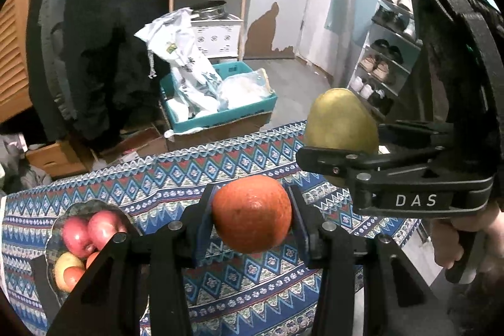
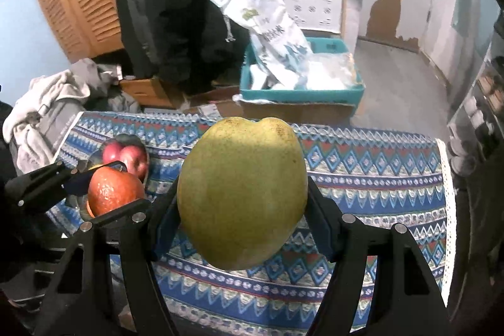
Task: Organize fruits
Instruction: 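Carry the orange and mango with both tools over the glass bowl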
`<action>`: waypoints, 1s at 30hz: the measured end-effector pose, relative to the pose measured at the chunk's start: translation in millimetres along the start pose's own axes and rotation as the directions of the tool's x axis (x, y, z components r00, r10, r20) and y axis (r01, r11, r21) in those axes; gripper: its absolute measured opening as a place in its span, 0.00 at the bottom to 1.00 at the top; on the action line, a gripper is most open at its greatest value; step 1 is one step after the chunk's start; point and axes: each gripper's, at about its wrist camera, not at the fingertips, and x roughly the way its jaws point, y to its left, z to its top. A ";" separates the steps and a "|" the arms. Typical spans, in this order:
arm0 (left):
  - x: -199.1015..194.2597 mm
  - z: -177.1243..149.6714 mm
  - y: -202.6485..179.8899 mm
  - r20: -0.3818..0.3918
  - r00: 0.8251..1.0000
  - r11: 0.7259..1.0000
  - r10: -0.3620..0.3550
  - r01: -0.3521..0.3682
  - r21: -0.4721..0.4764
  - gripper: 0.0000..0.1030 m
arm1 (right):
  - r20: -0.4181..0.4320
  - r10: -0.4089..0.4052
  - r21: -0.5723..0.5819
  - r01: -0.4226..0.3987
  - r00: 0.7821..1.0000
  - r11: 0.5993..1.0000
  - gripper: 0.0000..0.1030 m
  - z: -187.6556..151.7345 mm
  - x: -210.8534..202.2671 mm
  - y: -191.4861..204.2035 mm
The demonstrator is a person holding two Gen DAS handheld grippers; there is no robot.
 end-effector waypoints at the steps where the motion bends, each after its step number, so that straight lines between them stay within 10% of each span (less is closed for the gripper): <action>1: -2.0 -0.1 2.6 0.004 1.000 1.000 0.003 -0.003 -0.004 0.44 | 0.001 0.006 -0.006 -0.006 1.000 1.000 0.69 2.1 0.8 5.1; 30: -42.5 -48.7 145.0 -0.020 0.983 0.950 0.180 -0.180 -0.256 0.44 | -0.105 0.170 -0.099 -0.180 0.980 0.979 0.69 40.5 79.7 138.9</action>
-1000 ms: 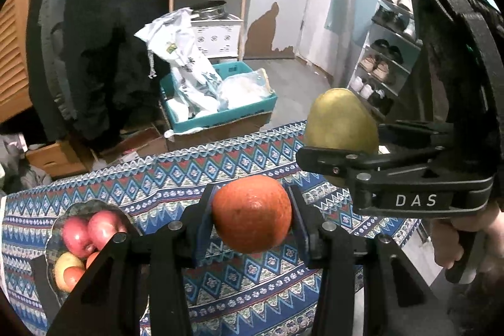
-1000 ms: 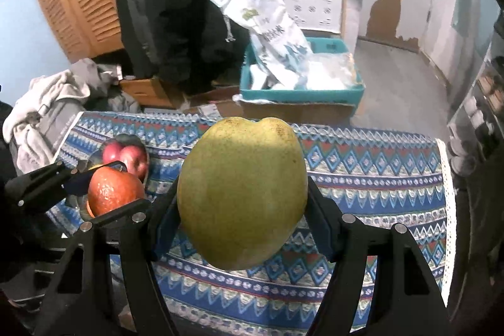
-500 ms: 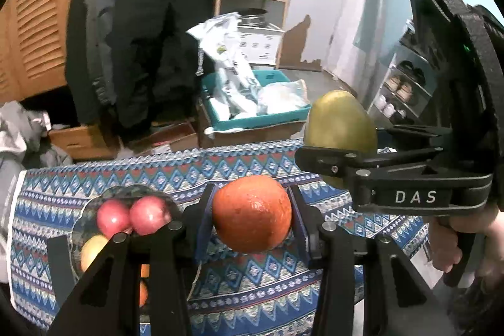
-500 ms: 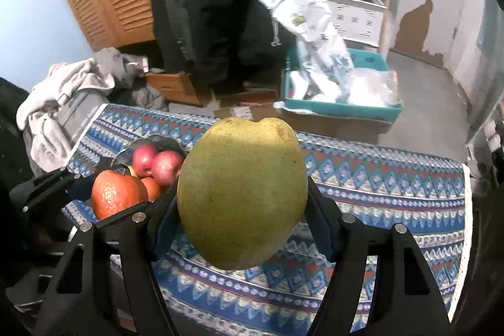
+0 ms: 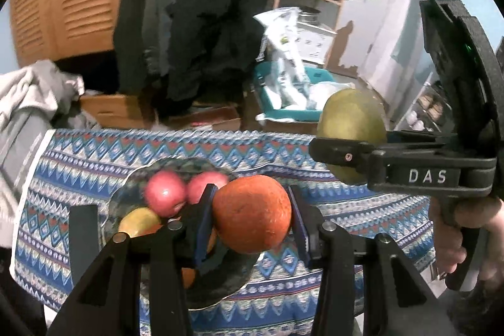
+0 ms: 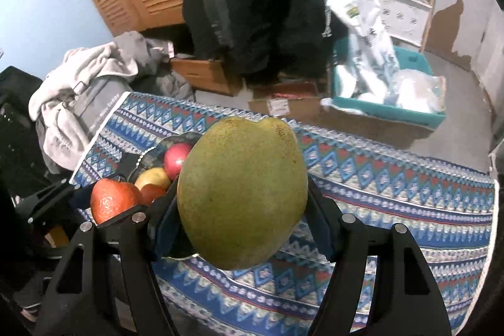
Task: Organize fruits
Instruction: 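Carry the orange and mango with both tools over the glass bowl, then release the orange into the bowl with the left tool while the right tool releases the mango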
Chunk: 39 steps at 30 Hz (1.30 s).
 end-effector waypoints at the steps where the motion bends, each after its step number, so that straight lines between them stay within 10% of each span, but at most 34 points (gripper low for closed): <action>1: 1.2 -2.2 5.8 -0.005 1.000 1.000 0.010 -0.010 -0.008 0.44 | -0.010 0.008 0.002 -0.008 1.000 1.000 0.69 1.5 7.1 3.2; 39: 39.2 -44.6 84.6 -0.149 0.986 0.985 0.073 -0.095 -0.147 0.44 | -0.361 0.064 0.015 -0.063 0.930 0.998 0.73 -40.7 153.8 43.4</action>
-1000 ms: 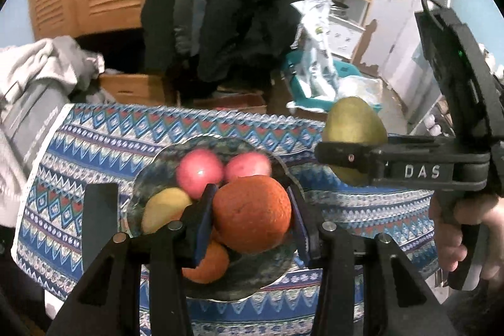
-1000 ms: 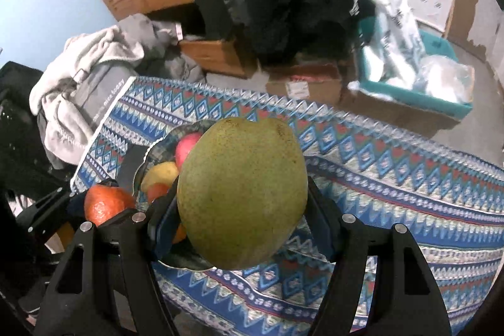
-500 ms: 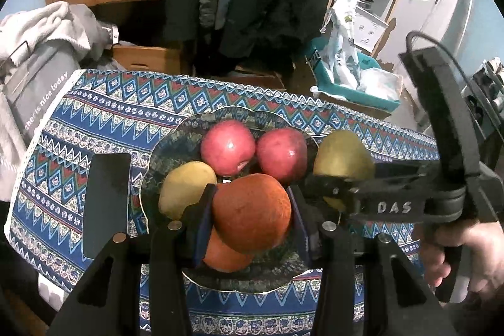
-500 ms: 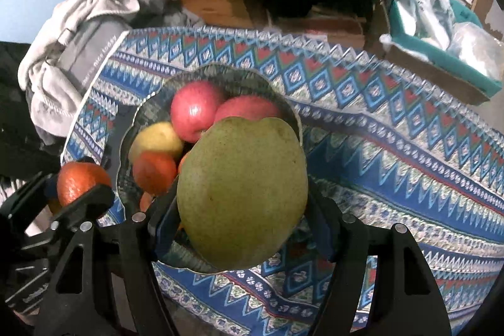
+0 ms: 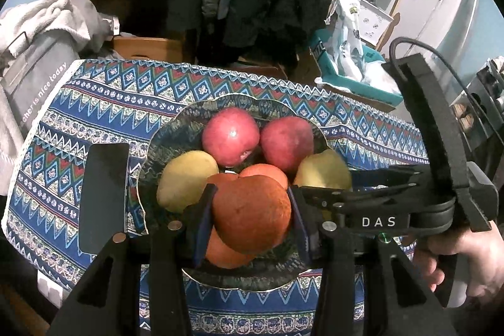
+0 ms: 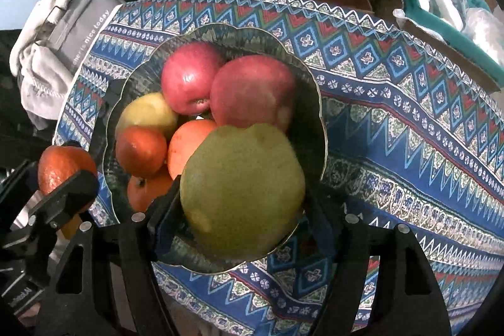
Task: Organize fruits
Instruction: 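Release the orange into the bowl with the left tool while the right tool releases the mango, then withdraw both open tools up and away from the bowl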
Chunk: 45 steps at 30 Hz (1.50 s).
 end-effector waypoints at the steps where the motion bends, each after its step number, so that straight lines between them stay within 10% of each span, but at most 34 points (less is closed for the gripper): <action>1: 1.4 -0.4 -0.2 -0.006 1.000 1.000 -0.002 0.002 -0.001 0.44 | 0.001 0.000 0.000 0.000 1.000 1.000 0.73 -0.3 -0.3 0.7; 19: 8.3 0.8 -17.5 -0.047 0.999 1.000 -0.024 0.024 -0.006 0.48 | 0.160 0.002 0.110 -0.020 0.987 0.994 0.73 4.0 -70.0 -19.1; 23: -6.4 6.0 -19.5 -0.019 1.000 1.000 -0.009 0.008 -0.016 0.61 | 0.192 -0.035 0.101 0.016 0.981 0.995 0.73 0.7 -88.5 -18.1; 45: -90.9 27.6 -51.6 0.179 0.982 0.997 0.067 -0.073 0.029 0.88 | 0.457 -0.140 0.023 0.145 0.878 0.989 0.78 -26.9 -202.5 3.2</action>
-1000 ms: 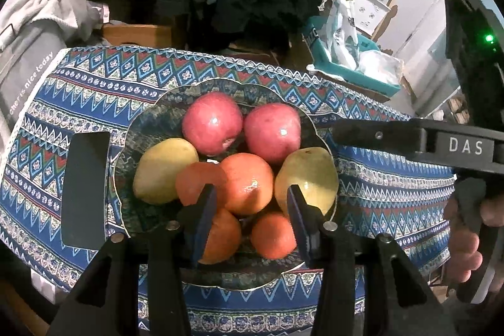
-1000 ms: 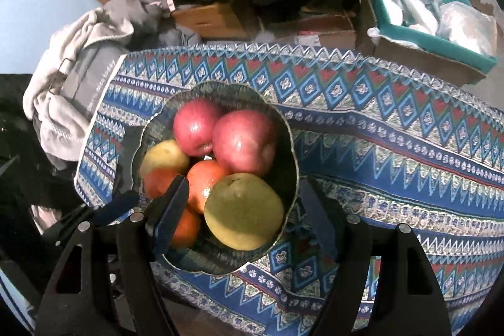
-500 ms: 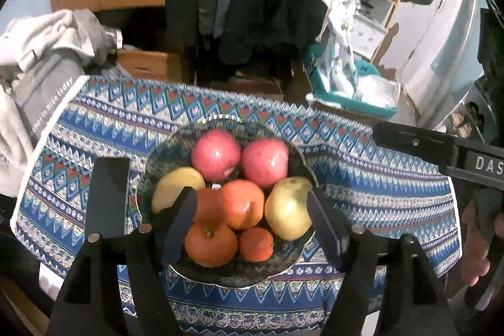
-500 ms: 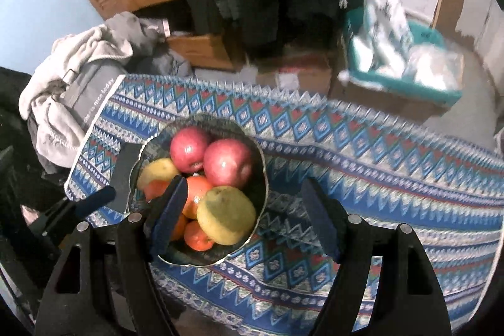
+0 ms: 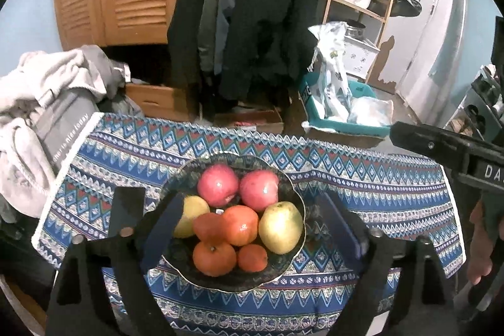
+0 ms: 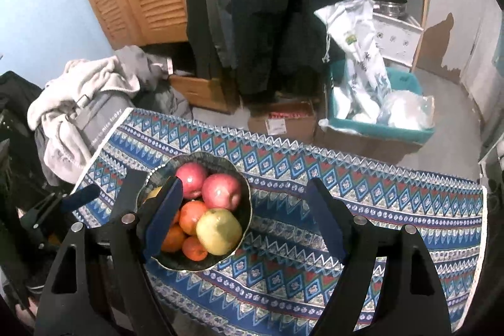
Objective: Organize fruits
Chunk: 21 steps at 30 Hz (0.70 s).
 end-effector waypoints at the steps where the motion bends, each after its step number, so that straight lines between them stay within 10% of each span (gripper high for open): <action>1: -3.6 1.2 -1.0 0.009 1.000 1.000 0.006 -0.006 0.004 0.88 | 0.012 -0.008 -0.009 0.008 1.000 1.000 0.78 0.3 -3.8 0.4; 21: -54.5 19.6 -10.9 0.173 0.973 0.985 0.151 -0.162 0.052 1.00 | 0.101 -0.037 -0.080 0.046 0.994 0.996 0.79 -5.4 -40.6 4.7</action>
